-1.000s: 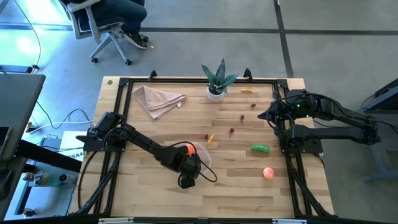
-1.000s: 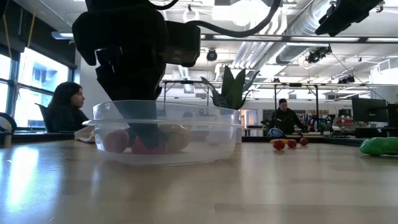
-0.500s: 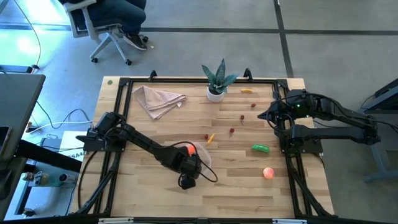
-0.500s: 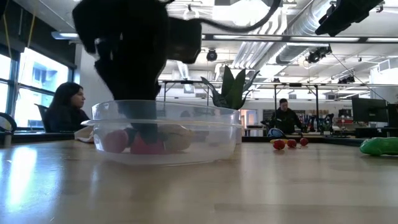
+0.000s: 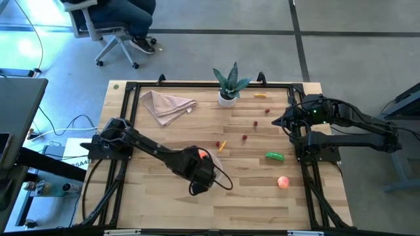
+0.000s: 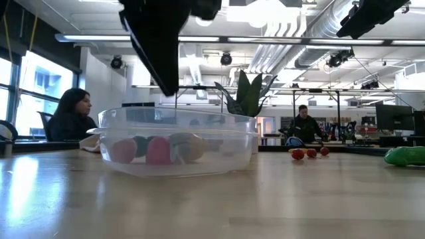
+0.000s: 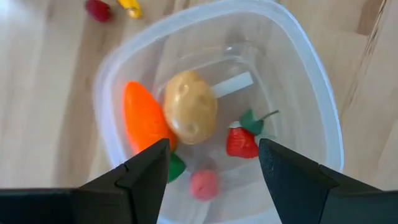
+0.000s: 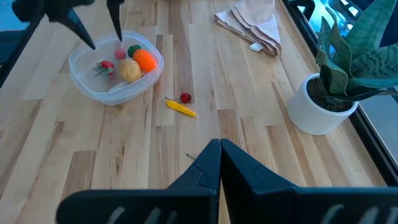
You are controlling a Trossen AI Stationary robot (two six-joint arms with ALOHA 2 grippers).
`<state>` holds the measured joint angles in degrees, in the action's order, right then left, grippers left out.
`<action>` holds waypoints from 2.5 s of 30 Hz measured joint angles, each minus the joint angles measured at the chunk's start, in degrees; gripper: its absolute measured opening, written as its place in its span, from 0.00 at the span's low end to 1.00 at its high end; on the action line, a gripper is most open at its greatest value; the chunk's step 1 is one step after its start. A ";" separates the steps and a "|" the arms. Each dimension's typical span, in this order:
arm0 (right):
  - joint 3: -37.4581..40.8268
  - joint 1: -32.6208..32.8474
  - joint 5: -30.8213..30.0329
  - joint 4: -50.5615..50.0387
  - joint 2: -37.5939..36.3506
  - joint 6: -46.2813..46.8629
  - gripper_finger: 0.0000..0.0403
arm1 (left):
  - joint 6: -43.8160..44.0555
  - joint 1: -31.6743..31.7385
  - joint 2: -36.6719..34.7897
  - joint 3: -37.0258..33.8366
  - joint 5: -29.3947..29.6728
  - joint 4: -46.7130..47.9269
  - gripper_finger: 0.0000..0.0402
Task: Pick and placing Produce into tupperware
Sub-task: Put the cherry into the transparent container
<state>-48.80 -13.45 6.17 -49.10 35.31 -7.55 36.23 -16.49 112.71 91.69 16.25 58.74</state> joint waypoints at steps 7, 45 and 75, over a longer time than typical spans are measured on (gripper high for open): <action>0.00 0.00 0.00 0.00 0.00 0.00 0.00 | -0.44 -0.18 -0.42 6.03 3.81 8.85 0.59; 0.00 0.00 0.00 -0.01 -0.01 0.00 0.00 | -19.50 1.29 -23.27 -21.11 -11.74 -36.24 0.33; 0.00 0.00 0.12 0.00 -0.02 0.00 0.00 | -14.93 0.38 -68.61 -57.97 -5.20 -47.82 0.21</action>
<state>-48.80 -13.45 6.29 -49.10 35.29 -7.55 21.30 -16.11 44.09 33.72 11.04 10.92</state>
